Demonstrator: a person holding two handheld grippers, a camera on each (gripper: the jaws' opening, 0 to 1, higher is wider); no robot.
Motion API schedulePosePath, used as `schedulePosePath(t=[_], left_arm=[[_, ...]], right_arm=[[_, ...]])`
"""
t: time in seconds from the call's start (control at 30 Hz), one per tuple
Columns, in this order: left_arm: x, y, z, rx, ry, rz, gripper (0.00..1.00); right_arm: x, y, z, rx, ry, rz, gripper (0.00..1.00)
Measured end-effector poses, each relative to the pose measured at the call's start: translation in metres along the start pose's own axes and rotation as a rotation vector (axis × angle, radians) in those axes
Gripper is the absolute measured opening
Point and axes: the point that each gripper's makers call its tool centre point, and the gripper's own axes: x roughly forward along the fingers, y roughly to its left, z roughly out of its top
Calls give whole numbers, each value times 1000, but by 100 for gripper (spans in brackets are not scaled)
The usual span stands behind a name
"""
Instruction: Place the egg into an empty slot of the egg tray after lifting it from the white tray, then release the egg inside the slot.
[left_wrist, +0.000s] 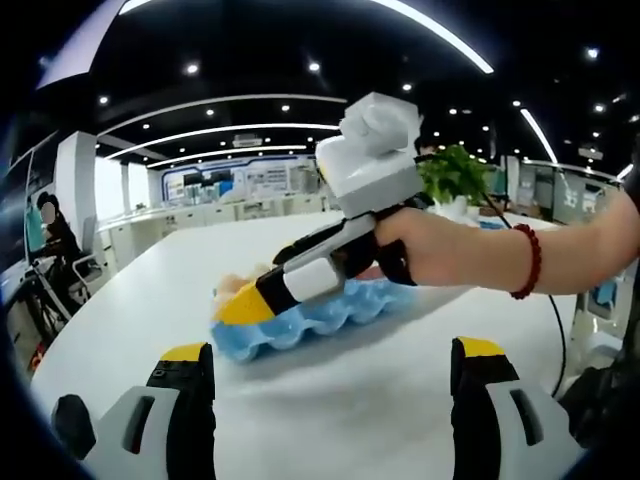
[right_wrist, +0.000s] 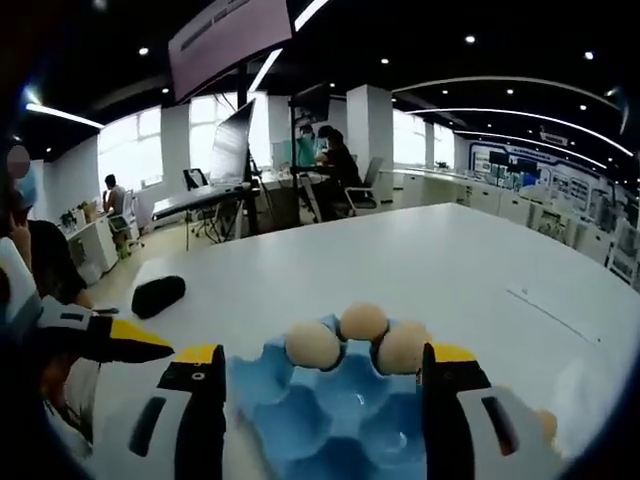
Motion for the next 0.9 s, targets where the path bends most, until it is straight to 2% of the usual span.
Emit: schedulePosePath(t=[0.3, 0.5, 0.73, 0.9], left_arm=[[-2, 4, 1, -7, -9, 17, 100], [-3, 10, 6, -18, -31, 49, 100], [-1, 11, 5, -33, -18, 52, 100], [1, 10, 1, -24, 4, 50, 100]], right_arm=[[-19, -19, -1, 21, -15, -68, 90], [-32, -27, -6, 40, -21, -93, 88], [-47, -30, -2, 50, -35, -108, 87], [-54, -32, -5, 55, -18, -106, 87]])
